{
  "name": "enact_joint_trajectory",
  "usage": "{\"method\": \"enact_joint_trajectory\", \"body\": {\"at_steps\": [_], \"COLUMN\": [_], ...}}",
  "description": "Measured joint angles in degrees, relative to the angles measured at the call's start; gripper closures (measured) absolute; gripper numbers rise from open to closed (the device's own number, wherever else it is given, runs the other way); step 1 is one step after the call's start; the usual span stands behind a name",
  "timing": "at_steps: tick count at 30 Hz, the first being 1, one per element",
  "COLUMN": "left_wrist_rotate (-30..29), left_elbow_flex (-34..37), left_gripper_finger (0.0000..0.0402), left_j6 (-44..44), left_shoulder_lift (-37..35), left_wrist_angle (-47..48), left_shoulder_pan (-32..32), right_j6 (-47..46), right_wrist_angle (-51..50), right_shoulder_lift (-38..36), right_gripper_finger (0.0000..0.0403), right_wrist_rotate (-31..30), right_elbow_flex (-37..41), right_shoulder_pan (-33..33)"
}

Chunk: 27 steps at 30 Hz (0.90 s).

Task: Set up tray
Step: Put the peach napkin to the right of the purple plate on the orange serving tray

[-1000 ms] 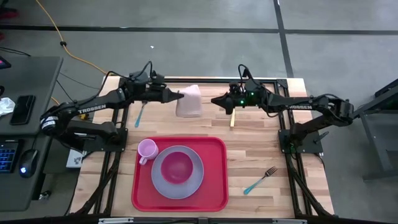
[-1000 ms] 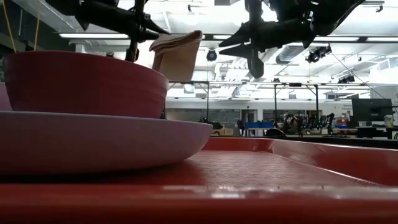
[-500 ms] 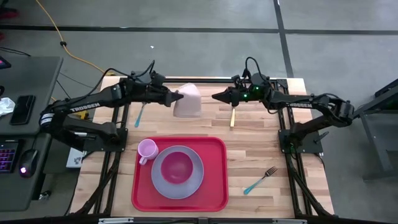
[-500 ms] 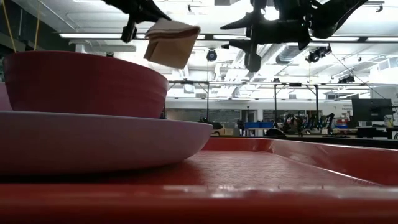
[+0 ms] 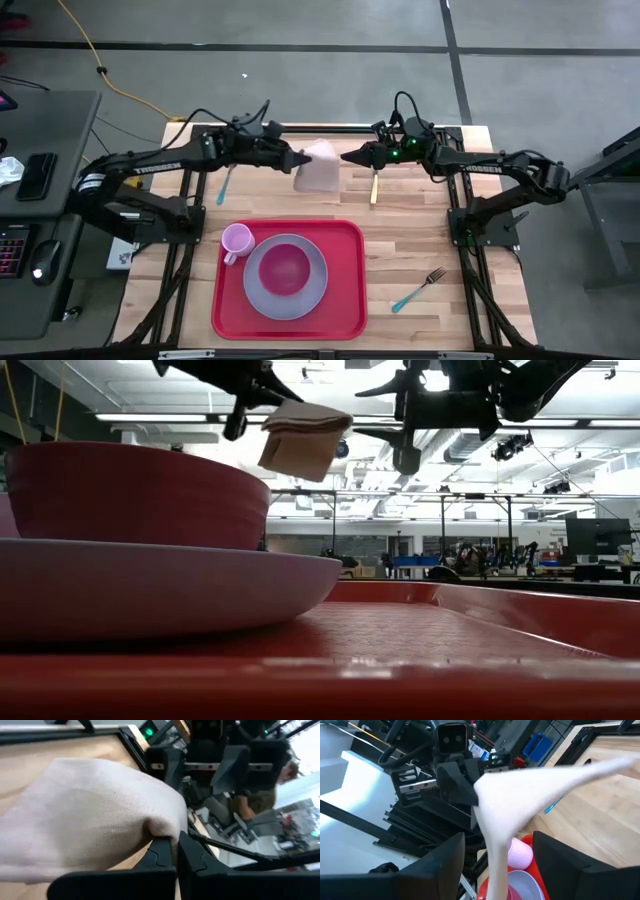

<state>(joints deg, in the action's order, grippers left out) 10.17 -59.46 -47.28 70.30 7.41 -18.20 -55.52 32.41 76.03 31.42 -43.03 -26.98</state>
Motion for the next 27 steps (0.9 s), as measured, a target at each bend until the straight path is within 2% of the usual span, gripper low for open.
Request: {"method": "enact_joint_trajectory", "body": {"at_steps": [9,17,27], "left_wrist_rotate": [1.2,0.2,2.3], "left_elbow_flex": [0.0,0.0,-6.4], "left_gripper_finger": [0.0378,0.0379,0.0379], "left_j6": [-1.2,-1.3,0.3], "left_shoulder_lift": [2.0,2.5,10.2], "left_wrist_angle": [-4.9,-4.8,-4.1], "left_shoulder_pan": [0.0,0.0,1.8], "right_j6": [-0.2,-1.3,-1.5], "right_wrist_angle": [-1.6,-2.1,-2.1], "right_shoulder_lift": [0.0,0.0,0.0], "right_gripper_finger": [0.0192,0.0196,0.0225], "right_wrist_rotate": [0.7,0.7,2.0], "right_elbow_flex": [0.0,0.0,0.0], "right_shoulder_pan": [0.0,0.0,0.0]}}
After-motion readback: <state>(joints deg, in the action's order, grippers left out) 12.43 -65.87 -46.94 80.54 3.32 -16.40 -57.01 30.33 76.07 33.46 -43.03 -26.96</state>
